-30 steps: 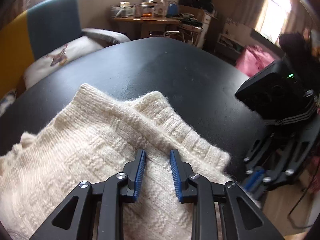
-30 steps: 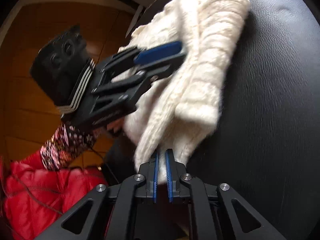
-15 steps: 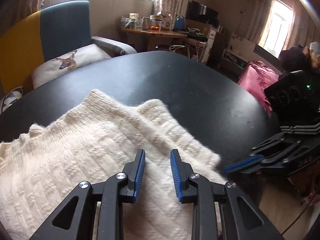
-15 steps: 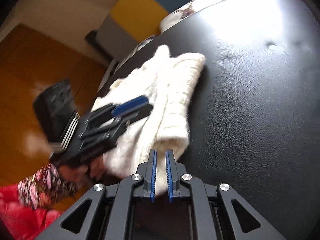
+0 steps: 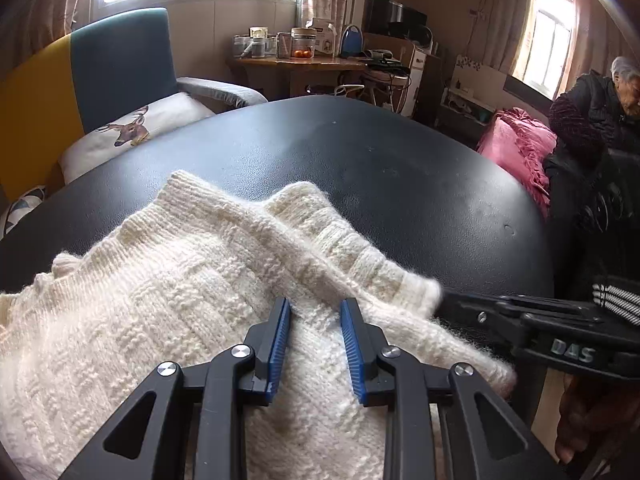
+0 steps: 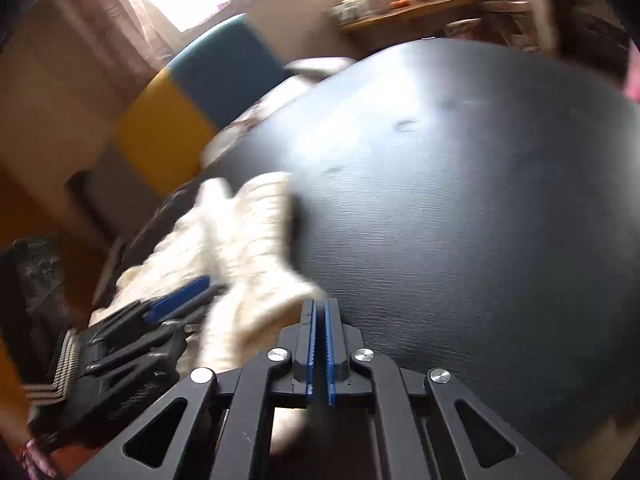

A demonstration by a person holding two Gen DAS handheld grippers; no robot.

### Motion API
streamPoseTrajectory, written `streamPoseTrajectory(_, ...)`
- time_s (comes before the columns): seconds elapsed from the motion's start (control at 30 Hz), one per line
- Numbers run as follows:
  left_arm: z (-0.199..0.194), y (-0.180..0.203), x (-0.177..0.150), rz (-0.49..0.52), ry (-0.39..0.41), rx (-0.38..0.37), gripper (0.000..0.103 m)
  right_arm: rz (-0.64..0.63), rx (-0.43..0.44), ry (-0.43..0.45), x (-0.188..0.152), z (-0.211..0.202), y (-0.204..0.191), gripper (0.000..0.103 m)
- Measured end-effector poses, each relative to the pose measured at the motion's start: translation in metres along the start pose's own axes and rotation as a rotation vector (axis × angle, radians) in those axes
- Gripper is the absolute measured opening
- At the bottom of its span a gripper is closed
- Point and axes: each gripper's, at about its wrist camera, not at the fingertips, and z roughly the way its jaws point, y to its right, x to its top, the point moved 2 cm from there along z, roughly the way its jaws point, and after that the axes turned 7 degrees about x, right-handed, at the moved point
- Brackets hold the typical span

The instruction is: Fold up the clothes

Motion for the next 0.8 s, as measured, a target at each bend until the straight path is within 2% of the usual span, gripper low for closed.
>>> streamPoseTrajectory(0.07, 0.001, 0.0, 0.0, 0.003, 0.0, 0.003, 0.027, 0.038, 0.034, -0.001, -0.001, -0.008, 0.008, 0.003)
streamPoseTrajectory(0.1, 0.001, 0.0, 0.001, 0.003, 0.0, 0.002, 0.027, 0.039, 0.051, 0.011, 0.001, -0.014, 0.007, 0.008)
streamPoseTrajectory(0.17, 0.0, -0.001, 0.001, -0.002, 0.0, -0.003, 0.027, 0.005, 0.112, 0.041, 0.015, -0.022, 0.003, 0.009)
streamPoseTrajectory(0.27, 0.001, -0.001, 0.002, -0.007, 0.002, -0.005, 0.027, -0.035, 0.213, -0.018, 0.033, -0.005, -0.008, 0.009)
streamPoseTrajectory(0.33, 0.001, -0.001, 0.002, -0.003, 0.004, 0.0, 0.027, -0.092, 0.225, -0.074, 0.042, 0.013, -0.018, 0.009)
streamPoseTrajectory(0.47, 0.001, -0.002, 0.001, -0.013, 0.005, -0.013, 0.027, -0.173, 0.198, -0.168, 0.054, 0.05, -0.027, 0.01)
streamPoseTrajectory(0.5, 0.002, -0.003, 0.001, -0.016, 0.005, -0.016, 0.027, -0.195, 0.156, -0.187, 0.056, 0.057, -0.027, 0.004)
streamPoseTrajectory(0.57, 0.002, -0.004, 0.001, -0.021, 0.004, -0.021, 0.027, -0.202, 0.104, -0.173, 0.058, 0.064, -0.027, 0.0)
streamPoseTrajectory(0.67, 0.004, -0.005, 0.001, -0.026, 0.004, -0.027, 0.027, -0.123, 0.11, -0.128, 0.056, 0.065, -0.011, 0.0)
streamPoseTrajectory(0.8, 0.003, -0.005, 0.0, -0.027, 0.005, -0.028, 0.027, -0.08, 0.1, -0.082, 0.051, 0.055, -0.01, 0.0)
